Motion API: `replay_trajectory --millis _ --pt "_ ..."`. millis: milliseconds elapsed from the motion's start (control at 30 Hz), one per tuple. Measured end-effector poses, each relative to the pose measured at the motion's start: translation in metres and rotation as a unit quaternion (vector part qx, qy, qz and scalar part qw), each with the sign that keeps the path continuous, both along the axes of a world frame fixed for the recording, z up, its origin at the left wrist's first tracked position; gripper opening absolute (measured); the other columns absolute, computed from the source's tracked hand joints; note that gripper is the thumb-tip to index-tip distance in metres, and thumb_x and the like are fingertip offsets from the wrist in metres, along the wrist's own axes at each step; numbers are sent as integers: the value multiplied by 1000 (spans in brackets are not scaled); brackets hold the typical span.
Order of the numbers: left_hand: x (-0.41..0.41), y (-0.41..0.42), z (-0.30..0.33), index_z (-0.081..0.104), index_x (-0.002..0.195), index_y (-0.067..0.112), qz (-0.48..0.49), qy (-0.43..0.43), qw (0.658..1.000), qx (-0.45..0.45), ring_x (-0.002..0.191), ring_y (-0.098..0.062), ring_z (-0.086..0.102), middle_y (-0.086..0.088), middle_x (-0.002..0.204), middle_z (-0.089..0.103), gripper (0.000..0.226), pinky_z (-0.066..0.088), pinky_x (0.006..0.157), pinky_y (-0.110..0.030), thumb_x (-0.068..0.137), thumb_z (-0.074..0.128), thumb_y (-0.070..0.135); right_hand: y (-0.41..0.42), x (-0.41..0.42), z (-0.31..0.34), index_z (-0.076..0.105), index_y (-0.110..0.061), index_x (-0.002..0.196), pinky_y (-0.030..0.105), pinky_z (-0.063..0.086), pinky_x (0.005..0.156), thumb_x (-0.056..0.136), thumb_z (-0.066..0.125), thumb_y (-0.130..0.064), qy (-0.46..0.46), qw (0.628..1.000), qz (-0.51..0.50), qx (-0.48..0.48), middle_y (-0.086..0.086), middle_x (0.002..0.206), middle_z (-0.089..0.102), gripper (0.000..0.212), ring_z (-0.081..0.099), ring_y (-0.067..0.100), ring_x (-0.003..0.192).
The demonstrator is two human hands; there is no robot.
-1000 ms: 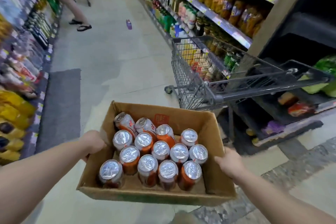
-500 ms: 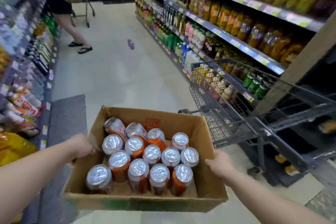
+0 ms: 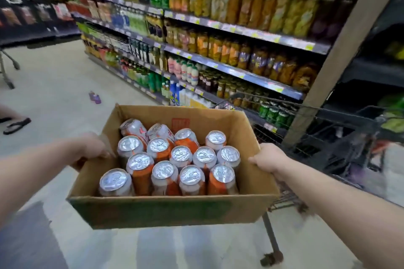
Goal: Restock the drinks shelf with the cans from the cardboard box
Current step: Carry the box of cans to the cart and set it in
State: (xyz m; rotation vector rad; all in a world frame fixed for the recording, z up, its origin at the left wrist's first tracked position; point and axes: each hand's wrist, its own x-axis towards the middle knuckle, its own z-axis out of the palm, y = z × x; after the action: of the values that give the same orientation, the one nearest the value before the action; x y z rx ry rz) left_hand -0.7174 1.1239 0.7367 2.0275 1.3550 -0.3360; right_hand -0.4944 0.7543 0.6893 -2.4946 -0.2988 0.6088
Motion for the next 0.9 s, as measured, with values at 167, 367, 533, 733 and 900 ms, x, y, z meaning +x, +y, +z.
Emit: replay_trajectory --millis 167,367,533,733,900 --pt "120 37 43 60 105 0 -107 -24 994 22 85 -42 70 -25 99 68 20 57 77 -59 88 67 8 5 50 47 70 -5 98 48 60 77 79 70 -15 -20 994 -106 32 14 93 72 21 70 32 84" --pt "263 35 70 58 98 1 -200 -52 977 43 70 -33 70 -20 86 69 17 59 53 -40 88 68 10 -17 125 85 67 -7 110 46 58 84 84 73 -17 -50 975 -213 32 13 101 70 29 68 30 91" --pt "372 21 72 57 100 0 -278 -66 957 42 79 -38 70 -23 95 68 19 60 66 -49 87 68 8 -41 176 93 68 -10 108 40 59 75 84 72 -16 -56 958 -280 25 11 95 70 25 68 28 85" --pt "498 -1 48 56 96 -3 -362 -53 930 20 57 -32 65 -21 80 65 16 50 36 -33 88 66 8 -63 222 80 67 -12 98 32 50 60 83 71 -18 -53 934 -354 -11 7 87 67 16 65 24 78" --pt "591 -19 0 54 83 0 -417 -66 906 -18 70 -36 67 -23 84 64 11 54 52 -43 88 63 3 -67 257 56 66 -13 96 31 53 61 85 67 -16 -37 914 -400 -51 8 90 68 11 66 26 79"
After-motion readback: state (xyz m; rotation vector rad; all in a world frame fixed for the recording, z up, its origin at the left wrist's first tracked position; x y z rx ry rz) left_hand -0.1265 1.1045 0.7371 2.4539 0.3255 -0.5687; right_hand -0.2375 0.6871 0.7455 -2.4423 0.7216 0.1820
